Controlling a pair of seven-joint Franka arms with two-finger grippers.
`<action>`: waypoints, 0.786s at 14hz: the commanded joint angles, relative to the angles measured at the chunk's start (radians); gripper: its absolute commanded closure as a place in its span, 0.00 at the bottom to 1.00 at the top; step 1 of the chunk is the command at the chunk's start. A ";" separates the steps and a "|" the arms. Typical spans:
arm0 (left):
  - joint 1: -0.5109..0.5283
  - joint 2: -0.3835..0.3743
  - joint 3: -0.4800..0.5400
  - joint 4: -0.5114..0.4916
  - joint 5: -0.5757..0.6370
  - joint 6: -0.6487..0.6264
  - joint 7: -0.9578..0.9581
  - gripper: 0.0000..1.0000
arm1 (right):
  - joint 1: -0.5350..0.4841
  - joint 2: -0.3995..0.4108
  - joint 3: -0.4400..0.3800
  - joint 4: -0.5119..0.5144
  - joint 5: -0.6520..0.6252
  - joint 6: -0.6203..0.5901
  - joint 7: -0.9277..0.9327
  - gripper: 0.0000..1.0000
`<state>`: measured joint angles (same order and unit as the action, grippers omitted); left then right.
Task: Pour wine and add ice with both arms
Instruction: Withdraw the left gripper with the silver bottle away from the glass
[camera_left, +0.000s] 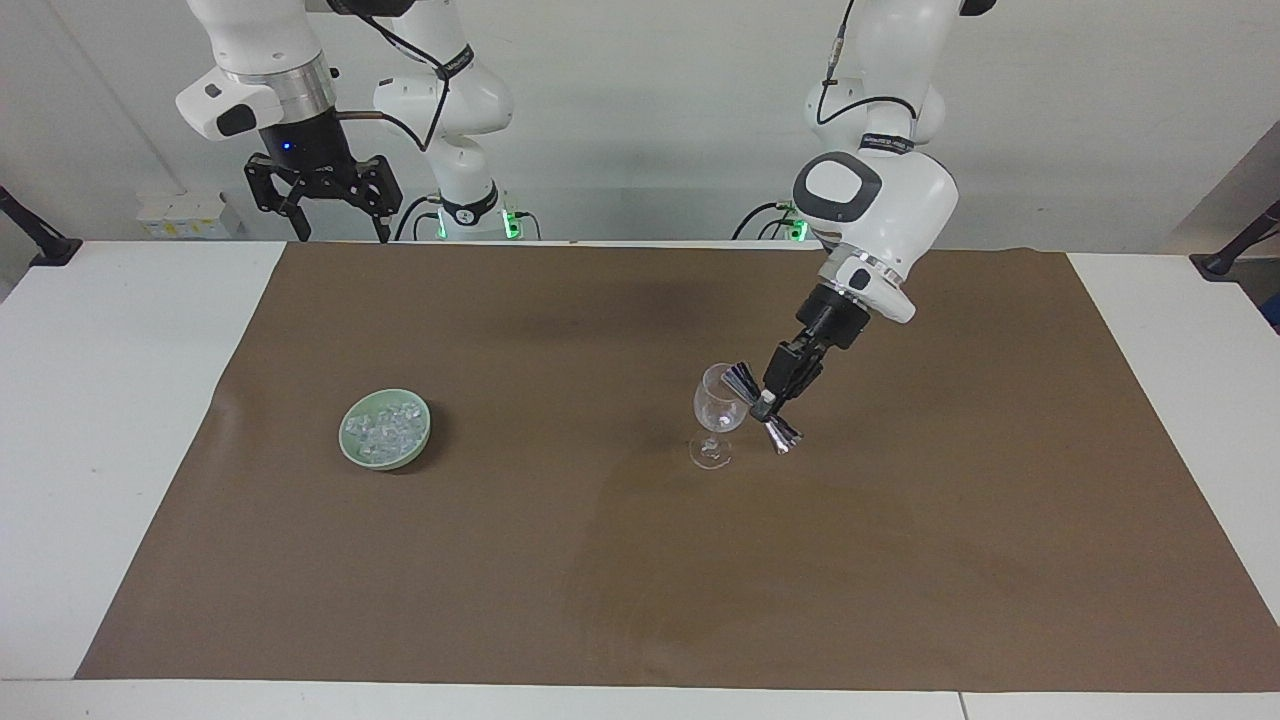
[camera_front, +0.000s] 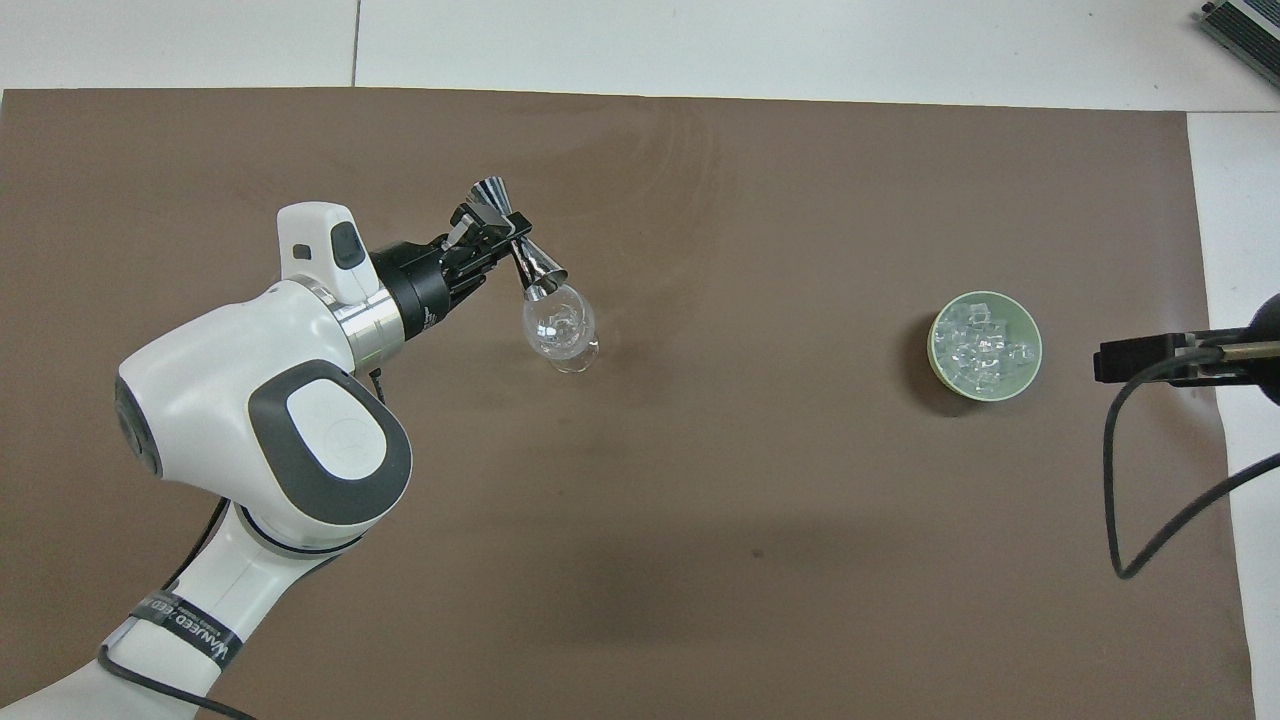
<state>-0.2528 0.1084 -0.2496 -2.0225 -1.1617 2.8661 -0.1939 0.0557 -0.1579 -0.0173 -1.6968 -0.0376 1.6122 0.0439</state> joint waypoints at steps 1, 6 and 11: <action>0.024 -0.016 0.007 -0.004 -0.019 -0.063 -0.105 1.00 | -0.002 -0.023 0.008 -0.027 -0.019 0.023 0.024 0.00; 0.159 -0.033 0.009 -0.010 -0.107 -0.262 -0.139 1.00 | 0.000 -0.023 0.008 -0.027 -0.019 0.023 0.024 0.00; 0.406 -0.059 0.012 -0.033 -0.113 -0.583 -0.185 1.00 | -0.002 -0.023 0.008 -0.027 -0.019 0.023 0.024 0.00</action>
<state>0.0628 0.0877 -0.2318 -2.0228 -1.2549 2.3998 -0.3608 0.0557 -0.1581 -0.0173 -1.6968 -0.0376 1.6122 0.0439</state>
